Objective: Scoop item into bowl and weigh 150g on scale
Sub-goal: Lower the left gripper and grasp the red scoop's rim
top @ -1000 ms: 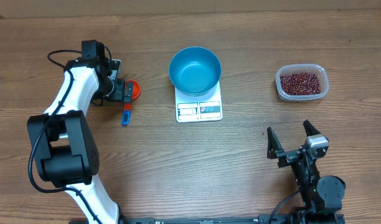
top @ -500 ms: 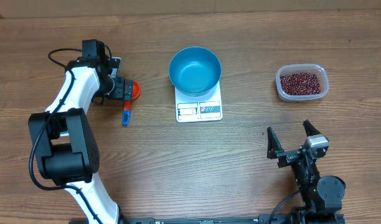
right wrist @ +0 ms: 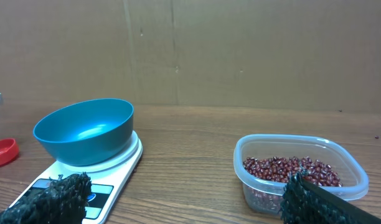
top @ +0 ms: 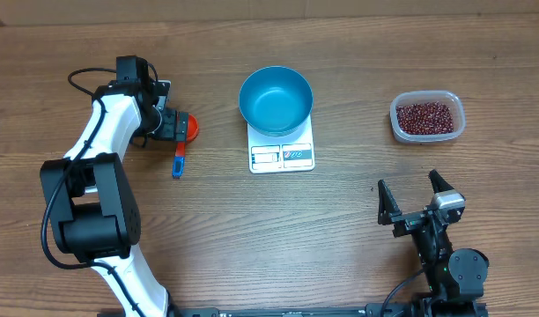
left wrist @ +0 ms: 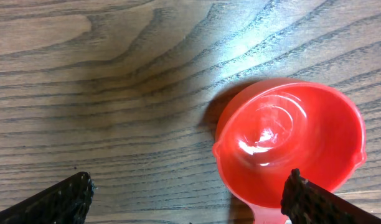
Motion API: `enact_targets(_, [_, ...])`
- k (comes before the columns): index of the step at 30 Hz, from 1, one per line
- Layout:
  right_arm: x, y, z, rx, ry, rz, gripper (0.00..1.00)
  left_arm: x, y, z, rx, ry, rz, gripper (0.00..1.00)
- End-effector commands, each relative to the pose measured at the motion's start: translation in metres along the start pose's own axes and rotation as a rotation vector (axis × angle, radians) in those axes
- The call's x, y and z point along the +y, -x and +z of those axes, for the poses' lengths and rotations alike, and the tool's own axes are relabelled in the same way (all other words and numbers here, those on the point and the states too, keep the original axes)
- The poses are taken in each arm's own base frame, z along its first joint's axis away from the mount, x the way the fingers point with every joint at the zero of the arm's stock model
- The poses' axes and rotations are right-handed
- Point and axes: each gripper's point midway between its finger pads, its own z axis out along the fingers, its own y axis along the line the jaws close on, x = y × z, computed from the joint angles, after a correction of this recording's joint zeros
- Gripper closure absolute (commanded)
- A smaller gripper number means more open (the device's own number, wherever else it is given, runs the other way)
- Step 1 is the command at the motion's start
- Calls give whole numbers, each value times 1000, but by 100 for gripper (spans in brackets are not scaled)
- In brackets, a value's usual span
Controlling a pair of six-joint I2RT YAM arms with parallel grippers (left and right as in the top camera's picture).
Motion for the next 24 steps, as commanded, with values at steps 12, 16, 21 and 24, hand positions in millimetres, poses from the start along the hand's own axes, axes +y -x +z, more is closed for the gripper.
enact_targets(12, [-1,-2,0,-2,-6,3,0,-4,4,28,15,-10,-100,1])
enact_targets(16, [-1,-2,0,-2,-6,3,0,-3,1,34,32,7,-96,0])
enact_targets(21, [-1,-2,0,-2,-6,3,0,-3,0,34,34,7,-96,0])
enact_targets(24, [-1,-2,0,-2,-6,3,0,-3,0,34,35,5,-97,0])
